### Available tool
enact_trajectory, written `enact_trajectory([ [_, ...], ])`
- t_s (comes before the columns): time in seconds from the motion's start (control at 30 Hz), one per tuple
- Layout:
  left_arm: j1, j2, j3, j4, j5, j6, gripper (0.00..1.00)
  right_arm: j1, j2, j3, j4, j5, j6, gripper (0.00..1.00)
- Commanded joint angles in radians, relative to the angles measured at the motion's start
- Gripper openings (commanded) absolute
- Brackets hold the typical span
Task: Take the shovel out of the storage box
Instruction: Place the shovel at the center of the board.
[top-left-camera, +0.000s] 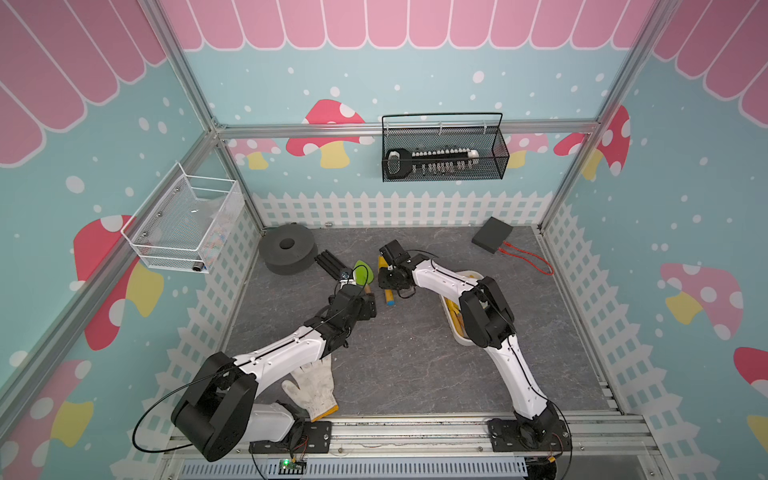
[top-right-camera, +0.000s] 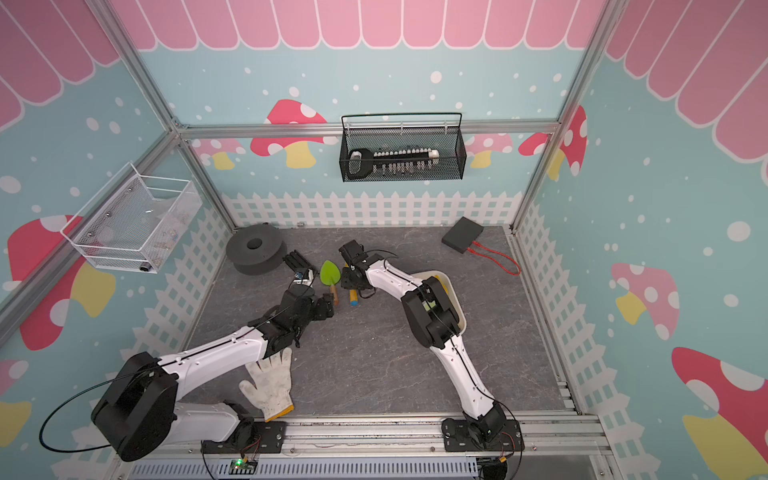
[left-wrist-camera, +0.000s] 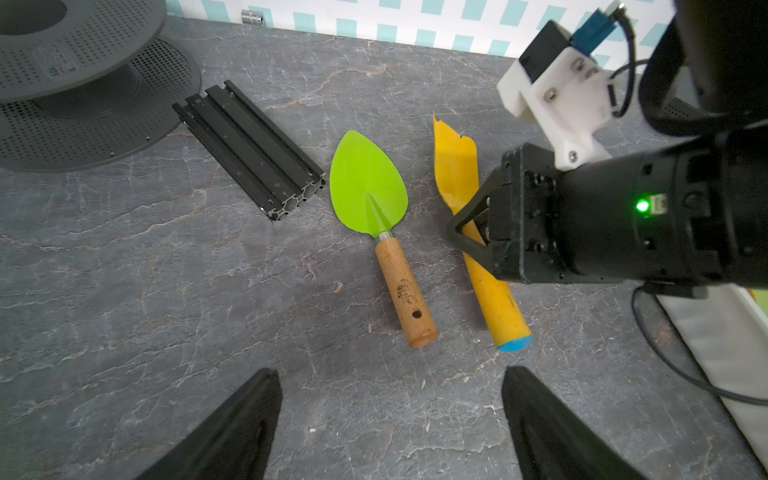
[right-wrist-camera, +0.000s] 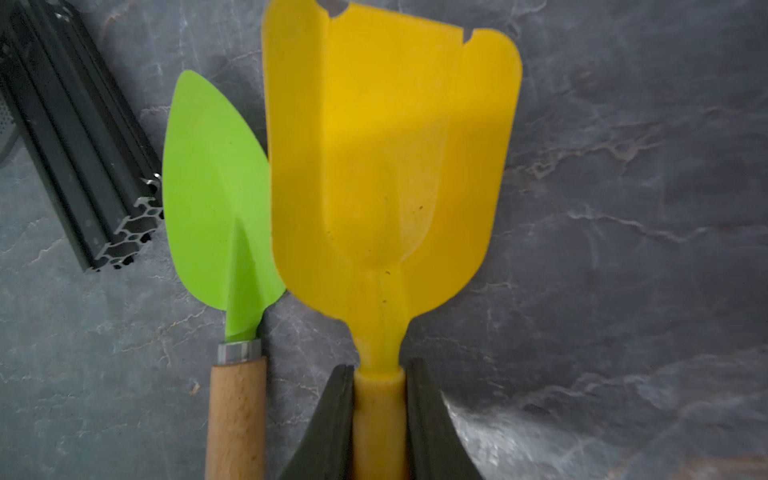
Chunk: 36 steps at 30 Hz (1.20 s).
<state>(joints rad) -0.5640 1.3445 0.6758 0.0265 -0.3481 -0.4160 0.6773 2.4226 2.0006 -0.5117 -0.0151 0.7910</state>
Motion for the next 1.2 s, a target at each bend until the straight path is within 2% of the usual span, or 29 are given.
enact_trajectory([
  [0.0, 0.005, -0.012, 0.007, -0.013, -0.005, -0.009, 0.88, 0.01, 0.033, 0.048, 0.004, 0.013, 0.025, 0.19],
  [0.63, 0.006, -0.038, -0.002, -0.013, -0.006, -0.011, 0.88, 0.029, 0.102, 0.111, -0.002, 0.059, 0.054, 0.24],
  [1.0, 0.011, 0.003, 0.01, -0.007, 0.001, -0.011, 0.88, 0.033, 0.118, 0.166, -0.019, 0.071, 0.038, 0.3],
  [1.17, 0.015, 0.032, 0.016, -0.003, 0.011, -0.014, 0.87, 0.038, 0.1, 0.155, -0.031, 0.087, 0.007, 0.37],
])
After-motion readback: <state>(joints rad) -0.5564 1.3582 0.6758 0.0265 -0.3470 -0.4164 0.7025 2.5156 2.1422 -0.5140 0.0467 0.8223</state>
